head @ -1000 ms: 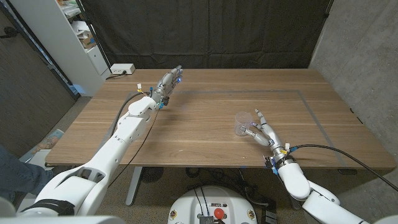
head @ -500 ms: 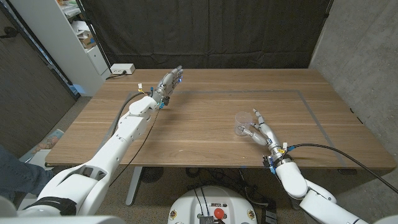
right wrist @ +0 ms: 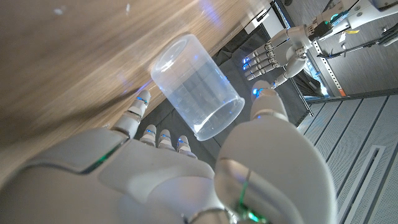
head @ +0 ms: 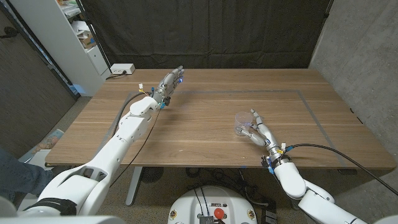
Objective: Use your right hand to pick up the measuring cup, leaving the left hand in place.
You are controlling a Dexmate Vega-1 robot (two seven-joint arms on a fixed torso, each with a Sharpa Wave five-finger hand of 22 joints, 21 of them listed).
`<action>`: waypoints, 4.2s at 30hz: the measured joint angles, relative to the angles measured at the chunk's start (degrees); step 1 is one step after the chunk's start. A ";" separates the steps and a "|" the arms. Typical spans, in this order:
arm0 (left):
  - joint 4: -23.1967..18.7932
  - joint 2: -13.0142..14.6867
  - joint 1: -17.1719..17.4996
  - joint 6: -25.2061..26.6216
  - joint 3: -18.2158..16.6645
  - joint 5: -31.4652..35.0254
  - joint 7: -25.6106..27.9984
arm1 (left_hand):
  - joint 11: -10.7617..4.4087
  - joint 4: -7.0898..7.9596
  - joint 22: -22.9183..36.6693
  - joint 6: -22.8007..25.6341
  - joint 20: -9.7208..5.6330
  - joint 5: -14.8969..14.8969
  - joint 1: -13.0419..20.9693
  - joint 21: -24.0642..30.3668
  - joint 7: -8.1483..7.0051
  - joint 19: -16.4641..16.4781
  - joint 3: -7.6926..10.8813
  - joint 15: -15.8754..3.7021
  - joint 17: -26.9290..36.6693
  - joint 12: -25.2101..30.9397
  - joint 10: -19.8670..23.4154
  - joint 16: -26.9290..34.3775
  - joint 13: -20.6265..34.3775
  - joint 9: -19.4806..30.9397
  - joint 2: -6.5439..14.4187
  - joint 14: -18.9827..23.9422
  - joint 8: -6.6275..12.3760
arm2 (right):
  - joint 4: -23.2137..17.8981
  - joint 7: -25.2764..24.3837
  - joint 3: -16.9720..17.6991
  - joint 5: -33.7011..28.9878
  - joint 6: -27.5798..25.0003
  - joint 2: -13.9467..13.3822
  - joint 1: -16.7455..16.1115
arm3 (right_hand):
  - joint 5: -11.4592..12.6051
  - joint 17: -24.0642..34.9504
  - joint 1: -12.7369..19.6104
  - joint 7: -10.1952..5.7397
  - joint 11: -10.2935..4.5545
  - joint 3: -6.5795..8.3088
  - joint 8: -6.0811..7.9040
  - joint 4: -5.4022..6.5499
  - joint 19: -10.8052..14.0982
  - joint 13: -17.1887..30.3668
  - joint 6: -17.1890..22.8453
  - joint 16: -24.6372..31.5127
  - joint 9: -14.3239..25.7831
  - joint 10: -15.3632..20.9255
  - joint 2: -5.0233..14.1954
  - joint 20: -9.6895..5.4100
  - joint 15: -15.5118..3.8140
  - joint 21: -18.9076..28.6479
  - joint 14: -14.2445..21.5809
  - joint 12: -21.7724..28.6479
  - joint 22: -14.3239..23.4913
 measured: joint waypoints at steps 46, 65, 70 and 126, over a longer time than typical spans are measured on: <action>-2.48 1.16 1.95 1.27 -0.13 -0.61 1.48 | 0.00 -0.24 0.00 0.31 0.00 0.00 0.00 0.00 -0.32 0.00 -0.24 0.00 0.00 0.00 0.00 0.00 0.00 0.00 0.00 0.00 0.00 | 2.64 0.22 -1.58 -1.09 0.78 1.85 3.32 | 0.89 0.15 1.52 -0.20 -0.01 -1.18 0.88 0.24 2.35 -0.02 0.20 0.45 0.00 0.00 0.44 1.11 0.06 0.00 2.23 1.26 0.00; -1.72 0.80 1.78 1.04 -0.27 -0.54 1.52 | 0.00 -0.49 0.00 0.31 0.21 0.00 0.00 0.00 -0.32 -0.21 0.01 0.00 0.00 0.00 0.00 0.00 0.00 0.00 0.00 0.00 0.00 | 3.17 -1.22 -2.19 -1.92 -0.67 2.96 4.32 | 3.16 0.43 5.25 -2.86 -1.87 -1.82 3.78 0.08 6.96 0.80 5.38 1.78 0.55 6.08 1.47 3.67 -1.46 0.45 7.00 4.89 0.01; -1.48 0.70 1.64 1.04 -0.28 -0.51 1.53 | 0.00 -0.49 0.00 0.31 0.21 0.00 -0.31 0.00 -0.32 -0.21 0.01 0.00 0.00 0.00 0.00 0.00 0.00 0.00 0.31 0.00 0.00 | 3.30 -2.29 -2.23 -2.37 -0.99 3.42 4.34 | 3.59 0.70 6.38 -4.21 -3.82 -2.00 4.22 0.26 7.39 1.55 8.15 2.10 0.55 11.08 1.92 3.95 -1.92 0.45 8.57 7.10 0.01; 2.77 -0.78 -0.94 -0.09 -0.10 -0.03 -0.19 | -0.20 -0.67 0.00 0.31 1.33 0.00 -0.30 0.00 -0.32 -0.72 -0.18 0.00 0.00 0.00 0.20 0.00 0.00 0.00 0.30 0.00 0.00 | -0.16 -10.10 -2.18 -5.67 -9.88 5.26 3.50 | -0.27 5.91 15.19 -7.88 -10.12 0.96 12.48 0.48 29.07 9.24 28.81 9.32 3.08 30.83 5.95 0.19 -8.19 4.88 34.63 19.08 1.08</action>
